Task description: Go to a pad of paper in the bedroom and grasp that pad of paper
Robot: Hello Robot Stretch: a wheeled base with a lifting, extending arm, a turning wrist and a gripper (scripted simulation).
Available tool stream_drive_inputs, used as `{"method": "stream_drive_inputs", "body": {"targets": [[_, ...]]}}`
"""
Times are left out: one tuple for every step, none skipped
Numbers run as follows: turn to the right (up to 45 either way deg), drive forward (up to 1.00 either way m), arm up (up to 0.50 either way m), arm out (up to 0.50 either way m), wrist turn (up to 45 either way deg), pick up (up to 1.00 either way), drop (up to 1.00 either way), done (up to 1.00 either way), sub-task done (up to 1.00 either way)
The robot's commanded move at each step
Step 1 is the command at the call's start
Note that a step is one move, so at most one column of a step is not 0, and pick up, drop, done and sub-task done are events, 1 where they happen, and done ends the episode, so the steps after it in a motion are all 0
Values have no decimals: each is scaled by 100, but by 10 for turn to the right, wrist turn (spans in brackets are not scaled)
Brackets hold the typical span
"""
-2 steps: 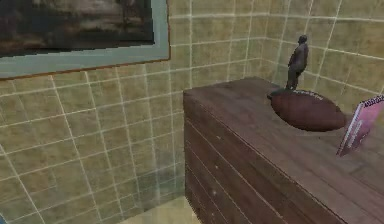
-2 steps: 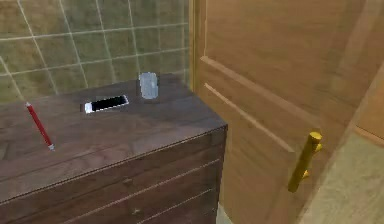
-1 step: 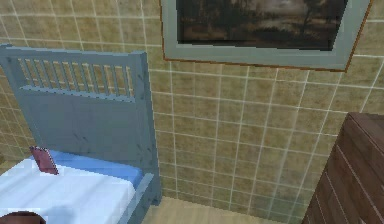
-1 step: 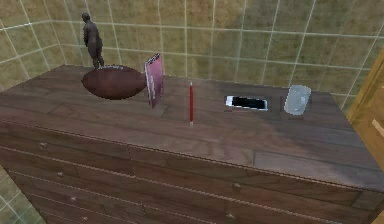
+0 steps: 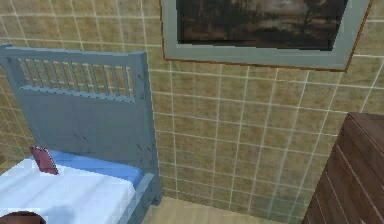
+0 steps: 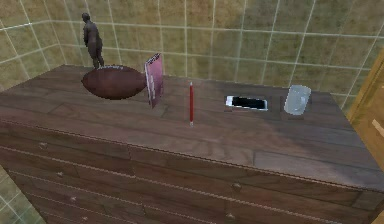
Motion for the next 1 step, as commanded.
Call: {"method": "stream_drive_inputs", "body": {"targets": [[0, 0, 38, 0, 0, 0, 0, 0, 0]]}}
